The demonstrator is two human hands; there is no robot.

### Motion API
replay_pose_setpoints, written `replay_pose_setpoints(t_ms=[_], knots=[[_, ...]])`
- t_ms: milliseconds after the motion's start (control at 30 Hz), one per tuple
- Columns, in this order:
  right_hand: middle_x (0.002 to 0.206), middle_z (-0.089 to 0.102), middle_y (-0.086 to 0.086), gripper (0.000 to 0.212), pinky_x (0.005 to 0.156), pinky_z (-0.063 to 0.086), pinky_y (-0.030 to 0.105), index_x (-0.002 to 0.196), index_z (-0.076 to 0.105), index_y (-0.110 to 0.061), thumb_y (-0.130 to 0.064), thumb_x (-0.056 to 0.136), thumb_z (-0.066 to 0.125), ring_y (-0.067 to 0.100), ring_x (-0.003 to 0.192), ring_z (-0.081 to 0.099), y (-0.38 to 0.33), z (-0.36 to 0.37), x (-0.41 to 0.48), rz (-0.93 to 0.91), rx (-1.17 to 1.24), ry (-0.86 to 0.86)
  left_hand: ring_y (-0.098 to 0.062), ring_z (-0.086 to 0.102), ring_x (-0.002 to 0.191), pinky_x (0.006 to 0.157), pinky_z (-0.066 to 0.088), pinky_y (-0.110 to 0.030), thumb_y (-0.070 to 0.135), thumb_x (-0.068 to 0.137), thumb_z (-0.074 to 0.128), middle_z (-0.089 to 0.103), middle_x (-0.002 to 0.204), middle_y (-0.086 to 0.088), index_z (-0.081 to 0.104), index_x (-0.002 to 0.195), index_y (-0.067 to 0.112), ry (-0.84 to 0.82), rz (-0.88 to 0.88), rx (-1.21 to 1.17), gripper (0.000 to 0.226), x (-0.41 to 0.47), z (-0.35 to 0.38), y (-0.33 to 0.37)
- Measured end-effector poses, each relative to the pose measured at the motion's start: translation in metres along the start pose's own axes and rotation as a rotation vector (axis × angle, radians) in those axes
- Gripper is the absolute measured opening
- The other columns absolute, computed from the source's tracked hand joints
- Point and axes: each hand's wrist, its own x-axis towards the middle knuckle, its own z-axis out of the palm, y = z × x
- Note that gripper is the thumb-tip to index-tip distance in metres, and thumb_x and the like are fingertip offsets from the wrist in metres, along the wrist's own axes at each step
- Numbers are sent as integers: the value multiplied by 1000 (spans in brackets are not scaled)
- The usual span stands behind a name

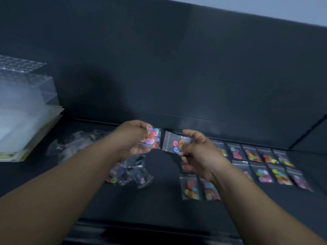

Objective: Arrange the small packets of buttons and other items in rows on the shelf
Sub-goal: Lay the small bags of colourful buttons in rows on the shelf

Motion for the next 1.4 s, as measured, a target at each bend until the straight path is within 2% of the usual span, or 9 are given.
replay_pose_setpoints(t_ms=[133,367,567,700,833,967,1067,1200,1400], knots=[[73,61,8,25,57,51,28,83,54,-13,12,82,53,18,60,60,5,-52,-19,16,42,28,-21,63,71,44,52,-22,5,96,46,64,88,-10,58,93,13,-16,-33,11,15,-10,47,-11],[55,56,4,25,44,43,19,67,50,-13,4,83,59,12,49,51,21,-152,-44,-10,-117,204,-18,63,69,47,55,-25,5,95,48,64,83,-7,59,89,14,-14,-53,36,15,-26,121,-20],[61,56,9,23,43,41,21,69,50,-11,0,80,66,15,50,49,50,-207,-58,10,-344,278,-11,59,53,51,53,-28,6,95,51,57,63,-1,61,85,15,5,-25,56,17,-40,163,-30],[76,60,7,20,58,48,25,76,51,-9,-11,78,71,18,66,57,75,-221,-58,7,-528,262,-13,60,56,48,51,-26,8,95,50,60,69,-3,62,88,14,15,-18,102,15,-49,180,-36],[93,57,-3,27,55,37,25,98,49,-17,-27,83,68,18,81,55,81,-225,-67,-144,-924,316,-15,59,61,53,50,-28,8,95,51,62,71,-3,63,93,13,27,-15,127,14,-55,192,-43],[105,47,-2,25,70,40,25,108,55,-17,-26,86,64,19,92,52,87,-228,-73,-382,-1073,318,-15,61,62,52,51,-29,6,94,51,65,79,-6,64,94,11,14,-24,118,14,-58,203,-48],[93,52,-3,6,64,34,10,90,66,-13,-14,87,61,15,95,52,94,-230,-72,-464,-1066,181,-15,61,62,59,55,-33,7,93,53,66,80,-7,64,95,11,-4,-39,114,12,-60,209,-51],[92,55,-1,9,72,41,20,90,69,-12,-15,88,61,13,87,51,96,-223,-69,-475,-1025,104,-13,61,58,48,49,-26,7,94,52,66,79,-6,64,96,13,-7,-46,129,13,-63,213,-53],[93,53,-8,12,77,38,14,96,71,-15,-16,88,62,9,92,50,98,-217,-62,-485,-996,81,-18,64,67,54,51,-29,8,94,53,68,92,-10,64,95,14,-16,-50,138,13,-65,214,-53]])
